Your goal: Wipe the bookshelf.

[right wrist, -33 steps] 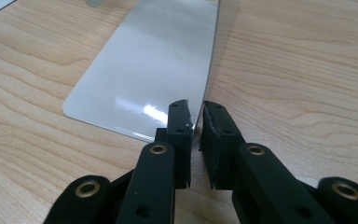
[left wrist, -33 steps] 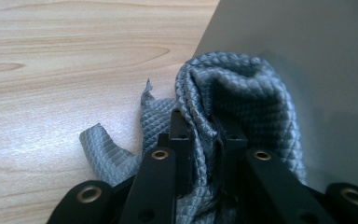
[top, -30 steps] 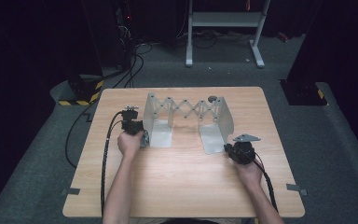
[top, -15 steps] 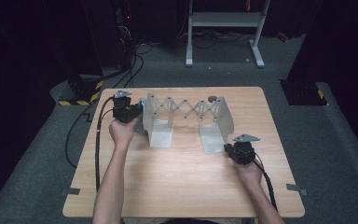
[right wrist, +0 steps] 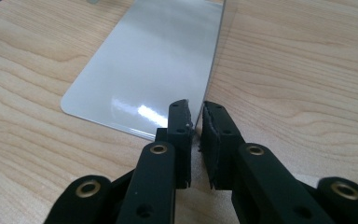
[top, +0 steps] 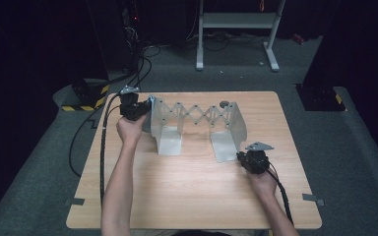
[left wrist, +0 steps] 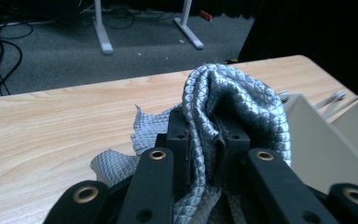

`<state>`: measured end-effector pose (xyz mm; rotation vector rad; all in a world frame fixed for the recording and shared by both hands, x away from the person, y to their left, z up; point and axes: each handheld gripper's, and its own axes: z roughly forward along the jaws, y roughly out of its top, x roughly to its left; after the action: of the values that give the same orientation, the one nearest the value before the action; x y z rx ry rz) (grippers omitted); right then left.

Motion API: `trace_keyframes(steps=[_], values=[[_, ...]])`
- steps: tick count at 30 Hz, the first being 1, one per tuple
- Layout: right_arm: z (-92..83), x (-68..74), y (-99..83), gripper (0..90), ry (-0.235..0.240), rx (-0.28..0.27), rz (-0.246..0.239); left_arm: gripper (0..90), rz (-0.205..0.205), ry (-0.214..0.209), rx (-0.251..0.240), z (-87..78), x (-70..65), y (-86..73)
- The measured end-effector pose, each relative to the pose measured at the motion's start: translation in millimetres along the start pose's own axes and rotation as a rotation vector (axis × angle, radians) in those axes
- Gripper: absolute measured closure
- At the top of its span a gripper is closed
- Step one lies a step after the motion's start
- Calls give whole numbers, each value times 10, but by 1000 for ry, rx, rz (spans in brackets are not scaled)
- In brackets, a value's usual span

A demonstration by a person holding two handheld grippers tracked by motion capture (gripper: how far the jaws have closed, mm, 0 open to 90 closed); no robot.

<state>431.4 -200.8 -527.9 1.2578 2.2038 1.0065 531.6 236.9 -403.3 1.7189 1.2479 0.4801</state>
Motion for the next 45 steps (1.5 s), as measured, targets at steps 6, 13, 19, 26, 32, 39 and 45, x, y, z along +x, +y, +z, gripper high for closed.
trace_keyframes(steps=[6,13,19,26,32,39,45], values=[[-10,11,-10,822,-7,-1,-1,783,-10,1,44,114,28,-115],[-10,10,-10,822,-6,-1,-1,783,-48,-12,96,199,71,-357],[-11,10,-10,823,-4,-1,3,782,-68,-5,150,300,98,-569],[-10,11,-10,822,-7,-1,-1,781,-49,-1,211,278,70,-757],[-11,15,-10,822,-9,-1,-3,780,-48,-10,215,157,15,-895],[-12,10,-10,822,-5,-1,1,772,-7,-18,248,-29,-77,-1046],[-11,-4,-9,822,8,2,15,756,13,-47,264,-230,-122,-1201]])
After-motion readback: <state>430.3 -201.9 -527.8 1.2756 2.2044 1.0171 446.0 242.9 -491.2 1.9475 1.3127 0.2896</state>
